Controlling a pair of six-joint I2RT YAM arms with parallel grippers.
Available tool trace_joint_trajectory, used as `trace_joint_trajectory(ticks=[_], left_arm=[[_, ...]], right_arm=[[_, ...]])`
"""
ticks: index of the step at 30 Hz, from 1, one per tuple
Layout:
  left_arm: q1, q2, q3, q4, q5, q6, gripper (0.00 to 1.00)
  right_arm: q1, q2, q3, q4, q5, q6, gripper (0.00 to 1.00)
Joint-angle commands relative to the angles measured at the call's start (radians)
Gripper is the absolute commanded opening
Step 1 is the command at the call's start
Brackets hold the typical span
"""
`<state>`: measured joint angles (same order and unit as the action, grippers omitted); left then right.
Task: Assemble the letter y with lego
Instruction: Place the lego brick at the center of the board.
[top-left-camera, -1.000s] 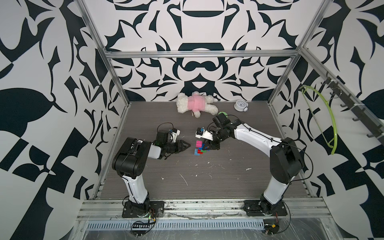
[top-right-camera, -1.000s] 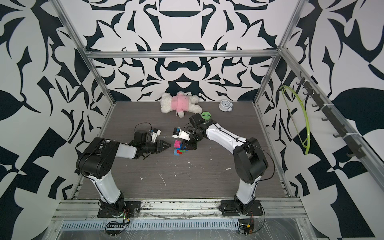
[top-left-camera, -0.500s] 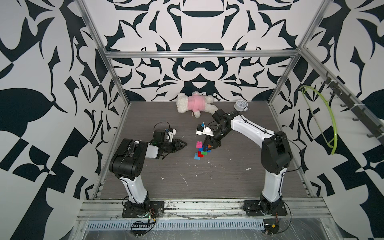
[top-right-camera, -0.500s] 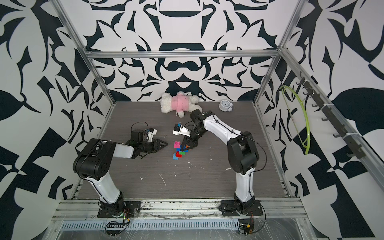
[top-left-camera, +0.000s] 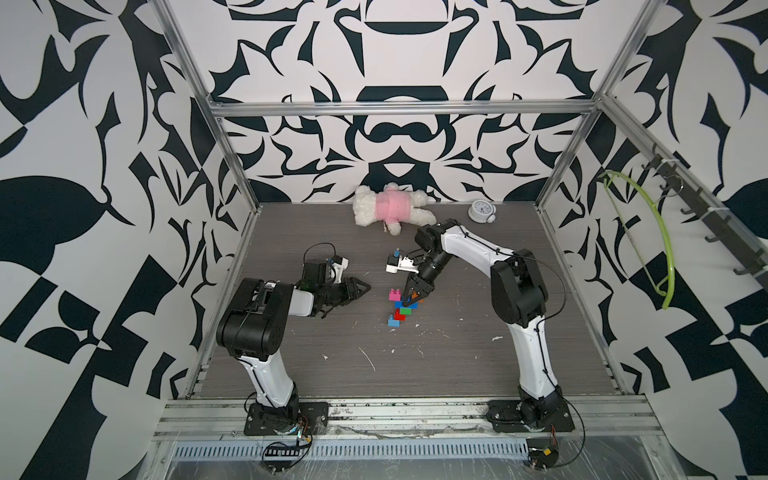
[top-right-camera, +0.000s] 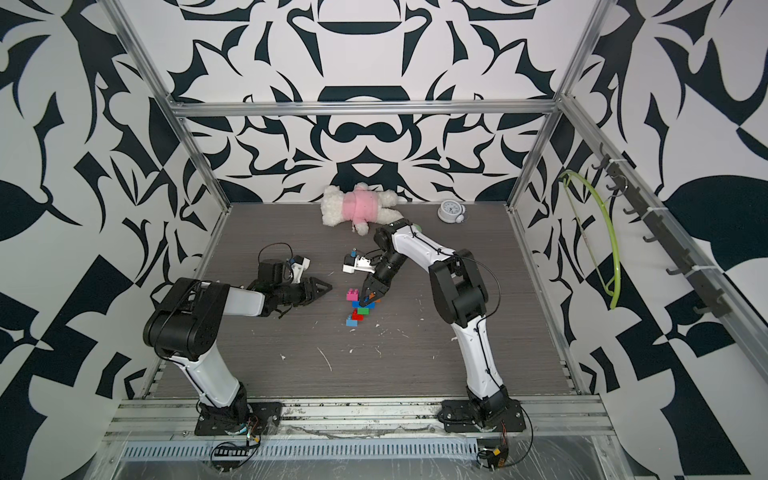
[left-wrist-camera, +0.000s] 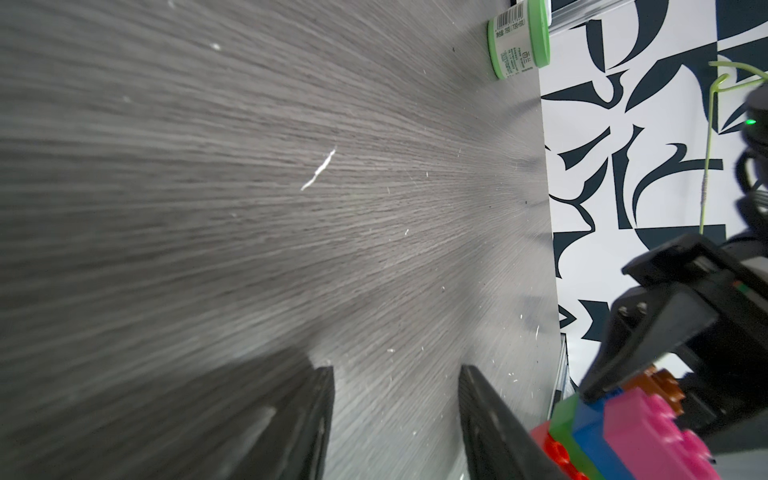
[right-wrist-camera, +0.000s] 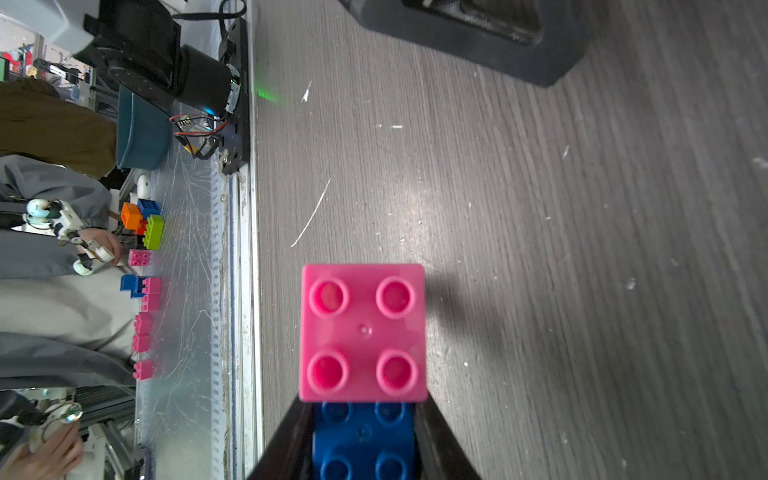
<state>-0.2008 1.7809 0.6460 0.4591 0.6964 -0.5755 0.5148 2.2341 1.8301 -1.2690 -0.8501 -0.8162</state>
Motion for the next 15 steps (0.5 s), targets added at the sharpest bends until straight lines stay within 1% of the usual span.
trace_joint_trajectory(ticks=[1,15], left_arm=[[0.009,-0.015,-0.022,-0.054,-0.012,0.016,0.53],[0.009,0.0,-0.032,-0.056,-0.007,0.016,0.52]], right_arm=[[-0.011,0.007,0.052,-0.096,-0.058,-0.048,0.36],[-0.051,0.119,0.143,-0.175,-0.099,-0.065,0.4]])
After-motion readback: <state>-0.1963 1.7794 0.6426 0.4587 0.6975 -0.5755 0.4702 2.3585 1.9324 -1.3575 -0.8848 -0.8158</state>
